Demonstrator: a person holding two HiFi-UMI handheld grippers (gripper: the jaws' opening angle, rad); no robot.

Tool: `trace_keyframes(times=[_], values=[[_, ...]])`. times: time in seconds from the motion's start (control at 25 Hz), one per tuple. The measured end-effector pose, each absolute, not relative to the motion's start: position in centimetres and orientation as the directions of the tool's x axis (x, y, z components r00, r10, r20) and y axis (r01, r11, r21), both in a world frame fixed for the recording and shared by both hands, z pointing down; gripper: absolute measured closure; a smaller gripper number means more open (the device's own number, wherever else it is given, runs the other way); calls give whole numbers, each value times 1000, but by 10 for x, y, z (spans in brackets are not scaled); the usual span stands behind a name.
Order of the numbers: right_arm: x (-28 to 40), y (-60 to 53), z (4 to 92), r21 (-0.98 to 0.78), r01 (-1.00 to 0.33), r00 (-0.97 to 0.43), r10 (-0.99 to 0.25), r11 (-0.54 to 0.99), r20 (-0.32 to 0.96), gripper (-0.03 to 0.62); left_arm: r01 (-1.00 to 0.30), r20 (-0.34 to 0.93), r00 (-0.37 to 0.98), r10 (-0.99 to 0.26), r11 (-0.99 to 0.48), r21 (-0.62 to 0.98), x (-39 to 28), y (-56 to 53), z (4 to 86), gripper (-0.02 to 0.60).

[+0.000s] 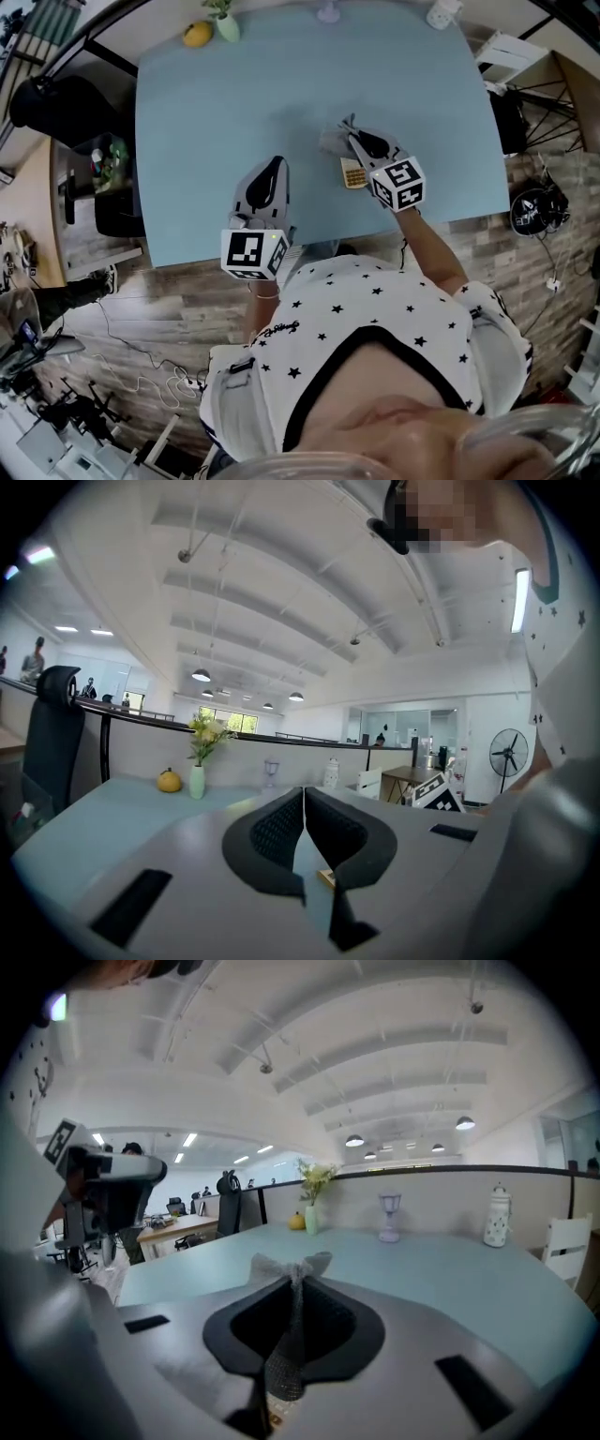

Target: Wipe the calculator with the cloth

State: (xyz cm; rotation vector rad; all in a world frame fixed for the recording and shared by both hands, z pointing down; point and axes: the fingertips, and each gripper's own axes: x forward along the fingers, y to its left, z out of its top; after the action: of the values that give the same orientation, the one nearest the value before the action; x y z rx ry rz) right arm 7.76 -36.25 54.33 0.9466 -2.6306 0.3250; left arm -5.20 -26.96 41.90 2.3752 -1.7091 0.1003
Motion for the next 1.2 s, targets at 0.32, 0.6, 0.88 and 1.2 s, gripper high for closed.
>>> trace_keyframes(times=[0.32, 0.6, 0.88, 1.2], values=[[60, -366, 606, -46, -617, -673, -496, 786, 549, 563, -961, 185, 266, -946, -245, 129, -69, -265, 420, 551], [57, -366, 632, -15, -600, -632, -462, 800, 623, 563, -967, 201, 244, -949, -222, 127, -81, -264, 424, 551], [73, -377, 636, -20, -643, -602, -489, 766, 632, 563, -962, 198, 263, -944, -241, 130, -75, -270, 423, 551], [114, -390, 639, -17, -721, -538, -544, 692, 643, 563, -955, 199, 290, -936, -268, 130, -67, -274, 421, 551]])
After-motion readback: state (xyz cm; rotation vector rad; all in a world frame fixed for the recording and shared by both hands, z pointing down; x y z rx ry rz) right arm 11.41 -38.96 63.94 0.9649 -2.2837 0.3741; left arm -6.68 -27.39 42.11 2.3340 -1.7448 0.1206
